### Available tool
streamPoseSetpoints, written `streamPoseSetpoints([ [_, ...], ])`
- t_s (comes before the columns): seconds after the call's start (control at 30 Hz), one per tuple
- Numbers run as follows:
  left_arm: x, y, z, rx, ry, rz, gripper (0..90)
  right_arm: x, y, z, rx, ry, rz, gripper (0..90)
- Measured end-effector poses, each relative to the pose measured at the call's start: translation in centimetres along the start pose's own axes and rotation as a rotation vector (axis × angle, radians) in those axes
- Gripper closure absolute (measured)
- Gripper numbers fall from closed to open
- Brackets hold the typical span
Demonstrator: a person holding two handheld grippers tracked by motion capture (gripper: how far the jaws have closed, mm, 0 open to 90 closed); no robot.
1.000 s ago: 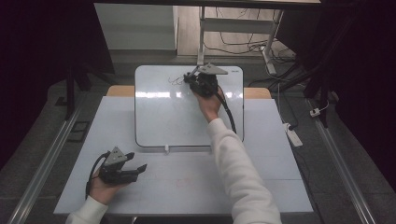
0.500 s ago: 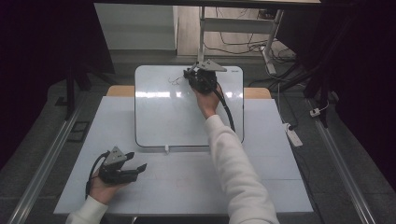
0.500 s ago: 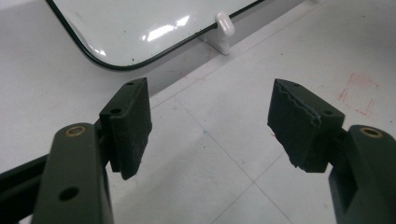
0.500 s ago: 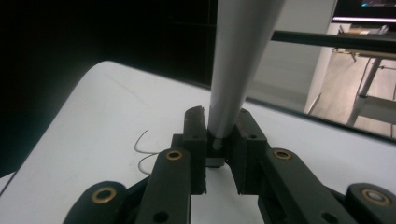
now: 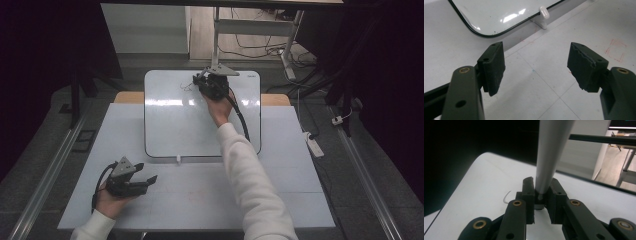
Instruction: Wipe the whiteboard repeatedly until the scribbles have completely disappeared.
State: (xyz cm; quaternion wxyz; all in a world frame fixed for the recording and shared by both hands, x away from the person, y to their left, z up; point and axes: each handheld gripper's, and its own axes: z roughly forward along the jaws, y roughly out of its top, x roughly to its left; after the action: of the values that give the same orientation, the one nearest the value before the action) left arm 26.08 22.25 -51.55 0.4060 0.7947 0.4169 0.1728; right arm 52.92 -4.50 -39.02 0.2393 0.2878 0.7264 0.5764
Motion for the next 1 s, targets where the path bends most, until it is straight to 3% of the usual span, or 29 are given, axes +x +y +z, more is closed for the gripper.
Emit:
streamPoseSetpoints([
  [0.1, 0.0, 0.0, 0.0, 0.001, 0.000, 0.001, 30.8, 1.6, -0.4, 0.6, 0.043, 0.063, -0.057, 77.2],
  [0.2, 0.0, 0.0, -0.1, -0.001, 0.002, 0.002, 30.8, 2.0, -0.5, 0.8, 0.052, 0.069, -0.076, 77.2],
  [0.23, 0.0, 0.0, -0.1, -0.002, 0.001, 0.001, 30.8, 1.8, -0.4, 0.9, 0.044, 0.070, -0.063, 77.2],
  [0.4, 0.1, 0.0, -0.1, -0.003, -0.002, 0.000, 30.8, 0.5, 0.3, 0.7, -0.019, -0.015, 0.021, 77.2],
  [0.43, 0.1, 0.0, -0.1, -0.003, -0.002, 0.000, 30.8, 0.5, 0.3, 0.7, -0.019, -0.015, 0.021, 77.2],
  [0.53, 0.1, 0.0, -0.1, -0.002, -0.002, 0.001, 30.8, 1.9, -0.2, 1.3, 0.013, 0.051, -0.001, 77.2],
  [0.57, 0.1, 0.0, -0.1, -0.002, -0.003, 0.001, 30.8, 1.9, -0.2, 1.3, 0.013, 0.051, -0.001, 77.2],
  [0.6, 0.0, 0.0, -0.1, -0.002, -0.002, 0.003, 30.8, 2.6, -0.3, 1.7, 0.021, 0.055, -0.044, 77.2],
  [0.67, 0.0, 0.0, -0.2, -0.005, 0.000, 0.003, 30.8, 2.6, -0.3, 1.7, 0.022, 0.052, -0.048, 77.2],
  [0.8, 0.1, 0.0, -0.2, -0.005, -0.001, 0.001, 30.8, 1.8, 0.1, 1.7, -0.023, 0.008, 0.005, 77.2],
  [0.83, 0.1, 0.0, -0.1, -0.002, -0.002, 0.001, 30.8, 1.9, 0.2, 1.8, -0.024, 0.010, 0.009, 77.2],
  [0.9, 0.1, 0.0, -0.1, -0.002, -0.004, 0.002, 30.8, 3.1, -0.1, 2.3, 0.005, 0.064, -0.033, 77.2],
  [0.93, 0.1, 0.0, -0.1, -0.002, -0.002, 0.001, 30.8, 3.1, -0.1, 2.3, 0.005, 0.064, -0.033, 77.2],
  [0.97, 0.1, 0.0, -0.2, -0.002, 0.000, 0.001, 30.8, 3.6, -0.3, 2.6, 0.017, 0.069, -0.070, 77.2],
  [1.0, 0.1, 0.0, -0.2, -0.002, 0.000, 0.001, 30.8, 3.4, -0.2, 2.6, 0.010, 0.065, -0.056, 77.2],
])
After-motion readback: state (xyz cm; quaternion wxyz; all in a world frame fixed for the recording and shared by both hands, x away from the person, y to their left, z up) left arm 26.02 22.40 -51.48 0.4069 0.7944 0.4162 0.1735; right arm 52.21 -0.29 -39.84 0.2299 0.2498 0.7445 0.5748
